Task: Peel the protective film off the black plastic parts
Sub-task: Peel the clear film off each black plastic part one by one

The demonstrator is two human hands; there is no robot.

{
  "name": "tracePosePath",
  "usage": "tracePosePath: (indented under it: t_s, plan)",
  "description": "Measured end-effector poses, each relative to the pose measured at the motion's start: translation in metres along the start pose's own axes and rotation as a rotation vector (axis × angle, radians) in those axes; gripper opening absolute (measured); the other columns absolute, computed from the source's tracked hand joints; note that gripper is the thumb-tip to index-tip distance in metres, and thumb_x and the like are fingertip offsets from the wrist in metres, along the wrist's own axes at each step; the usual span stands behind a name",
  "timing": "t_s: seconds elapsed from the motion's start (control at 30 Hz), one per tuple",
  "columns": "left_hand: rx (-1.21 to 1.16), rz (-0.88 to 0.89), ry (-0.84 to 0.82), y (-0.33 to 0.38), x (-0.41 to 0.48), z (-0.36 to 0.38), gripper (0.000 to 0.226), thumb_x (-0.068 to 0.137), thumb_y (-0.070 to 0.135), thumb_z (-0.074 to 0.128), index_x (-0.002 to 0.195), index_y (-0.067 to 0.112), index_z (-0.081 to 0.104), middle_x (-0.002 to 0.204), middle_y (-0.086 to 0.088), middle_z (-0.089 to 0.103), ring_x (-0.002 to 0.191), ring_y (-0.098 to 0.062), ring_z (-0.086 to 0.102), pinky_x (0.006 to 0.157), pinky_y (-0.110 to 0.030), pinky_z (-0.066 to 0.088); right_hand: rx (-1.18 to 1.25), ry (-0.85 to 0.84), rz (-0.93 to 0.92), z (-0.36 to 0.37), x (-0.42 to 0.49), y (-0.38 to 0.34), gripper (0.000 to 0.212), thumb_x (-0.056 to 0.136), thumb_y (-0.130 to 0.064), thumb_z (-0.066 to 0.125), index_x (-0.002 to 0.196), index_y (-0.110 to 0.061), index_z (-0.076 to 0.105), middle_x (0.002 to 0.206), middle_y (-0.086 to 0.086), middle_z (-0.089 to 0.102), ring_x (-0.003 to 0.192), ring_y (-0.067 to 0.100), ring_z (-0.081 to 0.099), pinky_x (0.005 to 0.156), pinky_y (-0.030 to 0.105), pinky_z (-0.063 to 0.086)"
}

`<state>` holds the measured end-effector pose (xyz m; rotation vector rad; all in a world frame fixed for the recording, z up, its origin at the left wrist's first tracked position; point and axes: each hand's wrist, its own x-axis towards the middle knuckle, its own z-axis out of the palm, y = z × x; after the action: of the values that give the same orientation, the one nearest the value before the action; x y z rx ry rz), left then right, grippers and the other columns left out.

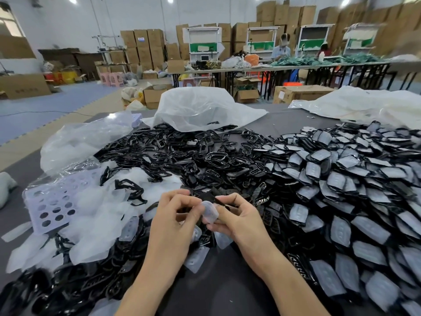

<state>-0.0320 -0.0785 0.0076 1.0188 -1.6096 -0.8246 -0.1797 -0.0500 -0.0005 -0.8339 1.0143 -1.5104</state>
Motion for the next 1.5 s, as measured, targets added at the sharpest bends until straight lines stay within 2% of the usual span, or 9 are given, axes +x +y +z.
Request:
tracePosePath:
  t_s: [0.07, 0.2, 0.37, 0.53, 0.8, 0.97, 1.2, 1.37, 1.5]
  plan:
    - [-0.060, -0.027, 0.000, -0.0004, 0.0000, 0.0006, 0.020, 0.089, 0.018, 0.071, 0.082, 0.036, 0.068, 0.105, 0.018, 0.064, 0.091, -0.003, 0.066, 0.072, -0.011, 0.047, -0.042, -0.010, -0.026, 0.0022, -0.0021, -0.0010, 0.020, 0.090, -0.012, 0.074, 0.105, -0.007, 0.061, 0.091, 0.016, 0.076, 0.082, 0.029, 0.076, 0.071, 0.026, 0.059]
    - [-0.116, -0.055, 0.024, -0.0009, -0.0003, 0.0035, 0.016, 0.091, 0.016, 0.069, 0.084, 0.031, 0.067, 0.079, 0.008, 0.070, 0.074, -0.003, 0.065, 0.065, -0.009, 0.046, -0.064, -0.050, -0.077, 0.0035, -0.0028, -0.0007, 0.013, 0.092, -0.010, 0.071, 0.102, -0.006, 0.065, 0.094, 0.016, 0.076, 0.083, 0.028, 0.076, 0.071, 0.024, 0.059]
    - [-0.167, -0.110, 0.048, -0.0039, 0.0026, -0.0002, 0.016, 0.092, 0.019, 0.069, 0.100, 0.030, 0.061, 0.087, 0.004, 0.069, 0.074, -0.008, 0.066, 0.065, -0.013, 0.050, -0.080, -0.085, -0.113, 0.0079, -0.0035, -0.0010, 0.026, 0.089, -0.025, 0.071, 0.110, -0.010, 0.069, 0.096, 0.012, 0.077, 0.087, 0.023, 0.075, 0.075, 0.022, 0.057]
    - [-0.273, -0.156, -0.040, -0.0032, 0.0022, 0.0007, 0.003, 0.092, 0.021, 0.067, 0.094, 0.020, 0.069, 0.079, -0.002, 0.074, 0.070, -0.012, 0.070, 0.064, -0.015, 0.053, -0.127, -0.004, -0.183, 0.0049, -0.0020, 0.0007, 0.016, 0.093, -0.004, 0.068, 0.104, -0.015, 0.072, 0.079, 0.008, 0.076, 0.068, 0.013, 0.070, 0.067, 0.019, 0.055]
    - [-0.198, -0.111, -0.196, -0.0002, 0.0010, -0.0012, 0.019, 0.096, 0.020, 0.062, 0.094, 0.038, 0.070, 0.071, 0.003, 0.066, 0.065, -0.009, 0.064, 0.063, -0.015, 0.050, -0.096, -0.007, -0.164, 0.0034, -0.0042, -0.0041, 0.013, 0.092, -0.015, 0.068, 0.103, -0.012, 0.074, 0.087, 0.019, 0.074, 0.071, 0.023, 0.070, 0.071, 0.026, 0.060]
    - [-0.207, -0.126, -0.201, 0.0006, 0.0027, -0.0033, 0.002, 0.089, 0.029, 0.070, 0.088, 0.031, 0.069, 0.065, -0.001, 0.065, 0.058, -0.013, 0.059, 0.055, -0.020, 0.049, -0.087, -0.083, -0.145, 0.0045, -0.0038, -0.0039, 0.018, 0.086, -0.016, 0.070, 0.103, -0.008, 0.071, 0.080, 0.010, 0.075, 0.066, 0.016, 0.070, 0.066, 0.021, 0.057]
    - [-0.179, -0.084, -0.189, 0.0001, -0.0009, -0.0001, 0.025, 0.101, 0.018, 0.053, 0.097, 0.036, 0.070, 0.082, -0.002, 0.075, 0.074, -0.015, 0.072, 0.067, -0.020, 0.056, -0.088, -0.007, -0.161, 0.0029, 0.0004, -0.0048, 0.033, 0.076, -0.024, 0.073, 0.103, -0.006, 0.070, 0.078, 0.017, 0.075, 0.066, 0.021, 0.073, 0.064, 0.022, 0.058]
    - [-0.072, -0.064, -0.140, -0.0007, -0.0007, 0.0011, 0.025, 0.101, 0.014, 0.051, 0.096, 0.032, 0.068, 0.076, 0.004, 0.074, 0.066, -0.009, 0.070, 0.061, -0.012, 0.050, -0.062, -0.006, -0.134, 0.0023, 0.0007, -0.0004, 0.012, 0.091, -0.014, 0.069, 0.101, -0.012, 0.075, 0.082, 0.019, 0.075, 0.070, 0.023, 0.072, 0.067, 0.023, 0.058]
    - [-0.055, -0.041, -0.146, -0.0011, -0.0015, 0.0023, 0.025, 0.100, 0.014, 0.053, 0.095, 0.033, 0.068, 0.075, 0.005, 0.072, 0.065, -0.010, 0.069, 0.062, -0.013, 0.051, -0.015, 0.001, -0.072, 0.0017, 0.0025, 0.0010, 0.017, 0.097, -0.006, 0.060, 0.097, -0.012, 0.076, 0.085, 0.017, 0.075, 0.070, 0.025, 0.068, 0.068, 0.026, 0.058]
